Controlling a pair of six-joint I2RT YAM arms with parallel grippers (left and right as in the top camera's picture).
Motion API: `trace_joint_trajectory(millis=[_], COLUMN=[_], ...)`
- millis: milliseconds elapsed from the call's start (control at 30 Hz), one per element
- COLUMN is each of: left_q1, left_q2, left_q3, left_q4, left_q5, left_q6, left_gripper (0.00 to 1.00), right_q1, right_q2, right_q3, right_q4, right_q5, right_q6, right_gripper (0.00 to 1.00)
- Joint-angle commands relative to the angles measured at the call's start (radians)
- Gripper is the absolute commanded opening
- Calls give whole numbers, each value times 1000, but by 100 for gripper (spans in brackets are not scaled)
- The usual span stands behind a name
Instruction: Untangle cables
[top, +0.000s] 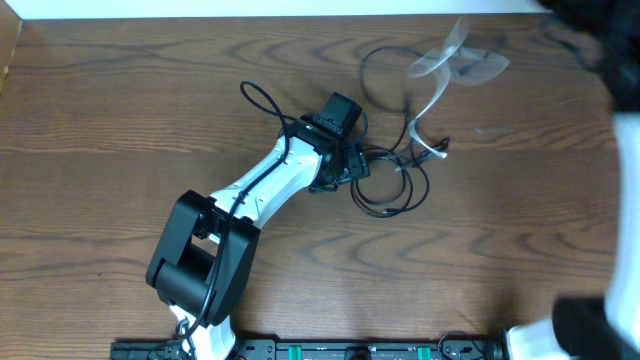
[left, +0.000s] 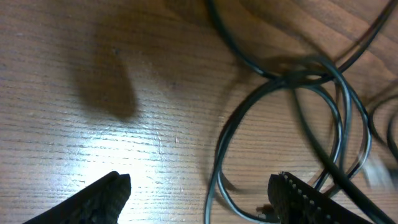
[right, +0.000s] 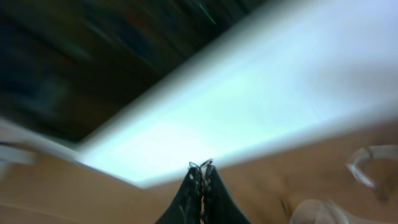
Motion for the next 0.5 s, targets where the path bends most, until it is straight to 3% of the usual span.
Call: trace_joint_trajectory(millis=[0,167,300,333,367,467], left_q1=[4,4,4,4,4,4], left_q2=[3,3,3,3,3,3], left_q3=[-3,-3,-3,-3,-3,-3], left_q4=[-2,-2,-2,-2,-2,-2], left_q5=[-17,-17,-17,-17,-17,-18], left_q6=[12,12,12,12,12,13], left_gripper=[76,77,77,77,78,78], right_q1=[2,2,2,2,2,2], right_q2=[-97,-174,-187,-183,-171,-122], right_q3=[2,2,2,0,-3,-5], right_q4=[95,226,161,114,30,-95], right_q5=[-6,-5,-3,10,43,72], right_q6=[-19,-19,-20,-20,-23,-59], right_gripper=[2,1,1,4,13,22])
